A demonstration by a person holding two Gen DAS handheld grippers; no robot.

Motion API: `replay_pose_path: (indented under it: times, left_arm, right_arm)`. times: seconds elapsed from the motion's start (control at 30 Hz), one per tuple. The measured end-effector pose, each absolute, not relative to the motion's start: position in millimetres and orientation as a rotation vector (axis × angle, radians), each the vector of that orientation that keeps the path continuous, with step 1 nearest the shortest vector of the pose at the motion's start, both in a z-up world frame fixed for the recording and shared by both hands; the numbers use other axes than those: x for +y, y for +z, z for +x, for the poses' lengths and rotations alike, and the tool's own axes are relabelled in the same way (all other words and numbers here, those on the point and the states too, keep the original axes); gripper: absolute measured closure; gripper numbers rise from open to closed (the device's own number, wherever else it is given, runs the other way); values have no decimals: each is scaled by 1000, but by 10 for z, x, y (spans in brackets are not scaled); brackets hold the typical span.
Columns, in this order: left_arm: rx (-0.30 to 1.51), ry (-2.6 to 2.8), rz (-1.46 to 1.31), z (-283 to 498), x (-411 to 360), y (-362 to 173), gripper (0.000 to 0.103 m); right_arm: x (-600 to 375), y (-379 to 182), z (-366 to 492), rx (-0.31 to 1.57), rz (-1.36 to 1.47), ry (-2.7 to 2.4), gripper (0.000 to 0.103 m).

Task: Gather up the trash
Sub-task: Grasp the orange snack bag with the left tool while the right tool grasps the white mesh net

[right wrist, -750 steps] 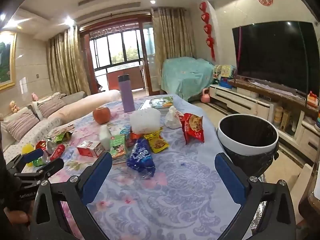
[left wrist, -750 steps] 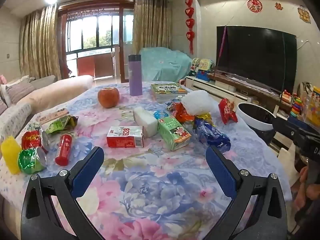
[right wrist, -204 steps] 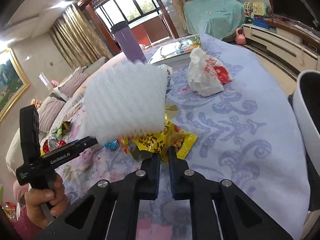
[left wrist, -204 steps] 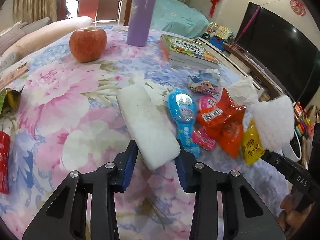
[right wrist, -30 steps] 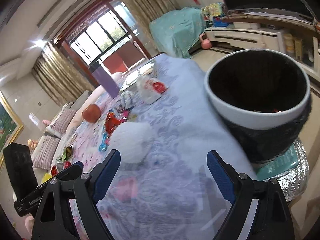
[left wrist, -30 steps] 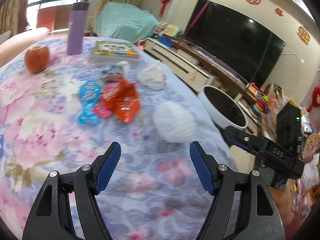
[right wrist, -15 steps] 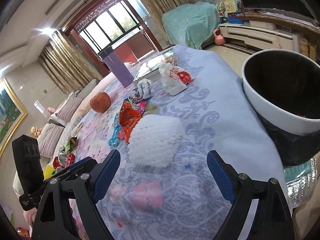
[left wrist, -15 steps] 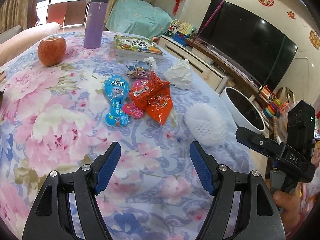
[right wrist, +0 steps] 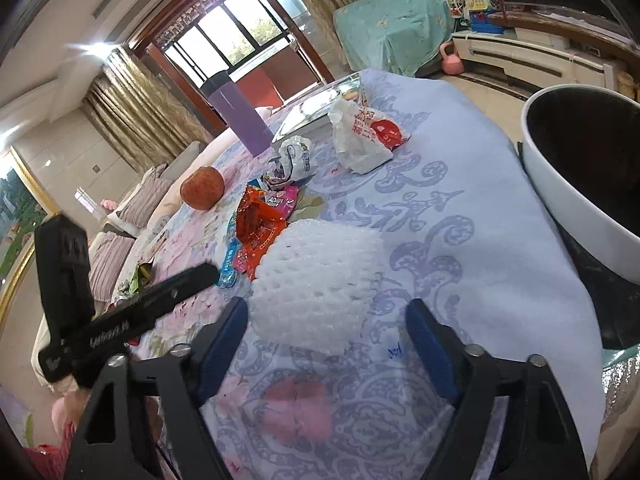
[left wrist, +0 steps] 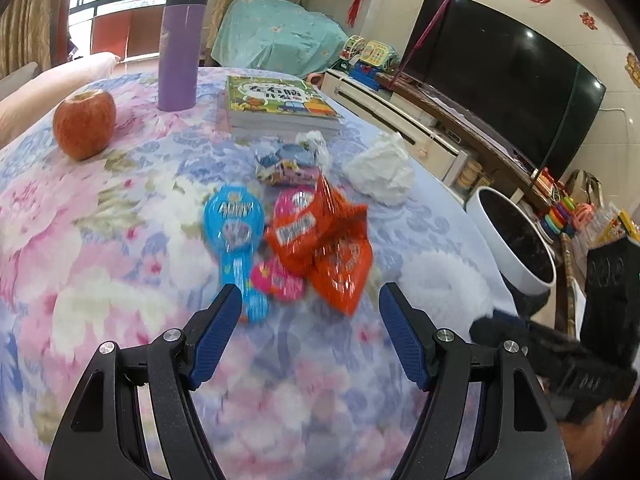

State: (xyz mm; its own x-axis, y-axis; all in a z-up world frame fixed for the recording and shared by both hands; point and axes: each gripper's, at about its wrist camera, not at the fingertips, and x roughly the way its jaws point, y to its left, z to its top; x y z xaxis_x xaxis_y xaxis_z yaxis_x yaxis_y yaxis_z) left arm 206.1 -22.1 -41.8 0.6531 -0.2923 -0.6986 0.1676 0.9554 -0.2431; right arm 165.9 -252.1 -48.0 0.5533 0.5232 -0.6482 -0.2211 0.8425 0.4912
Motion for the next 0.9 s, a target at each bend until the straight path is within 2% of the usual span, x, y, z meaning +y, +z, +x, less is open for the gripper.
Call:
replay_pose_path:
  times: [0.07,0.17,0.23,0.27,0.3,0.43,0.47,0.57,0.63,0.7,0.73,0.77,0.83,0.87,0.9]
  left_arm:
    - [818,-262,-153,2176,-254,-424,31]
    - [827,-276,-143,2338,-324,-461,41]
    - [840,-289,-136,2408,-371,-502,53]
    - [852,-297,-134,2444,-400,-530,64]
    - [863,-309,-134,2472,-428,-558,76]
    - [870,-326,-134,2464,-497,-593,92]
    - [870,-328,-133,2448,-506,-593,99]
    - [871,-334,-133,2378,-523,-585,101]
    - [867,-333,-130,2330,-521,-568,101]
    - [868,-334,-136,2297,-513,-545,101]
    - [868,-332,-141,2279,-499,-527,101]
    - [868,-331,-143,2271,-489,-519,101]
    - [860,-327,-144,2271,-479,-486,100]
    - [861,-323,-140,2288,-484,-475,96]
    - [866,-318,-136,2320,-487,-477,86]
  right_arm:
    - [-2514,-500,1682,888,373,454,49]
    - [-2523,-518,1678,887,373,456,59]
    - [-2546,-519,1663,884,380,460,67]
    - [-2566,-514,1649,881,383,457,79]
    - [-2580,-512,1637,881,385,455,85]
    - [-2664,-497,1600,871,390,445,88]
    - [-2678,-496,1596,869,390,445,88]
    - [-2709,-471,1582,859,387,441,88]
    - [-2730,-458,1577,858,392,441,80]
    - [-2764,-476,1596,872,417,437,47]
    - [-2781,-487,1602,874,434,436,18]
    - [-2787,-487,1606,868,442,430,11]
    - [-2786,-468,1610,845,440,414,11]
    - [-2774,-466,1632,844,435,408,11]
    - [-2763,-469,1664,842,437,405,11]
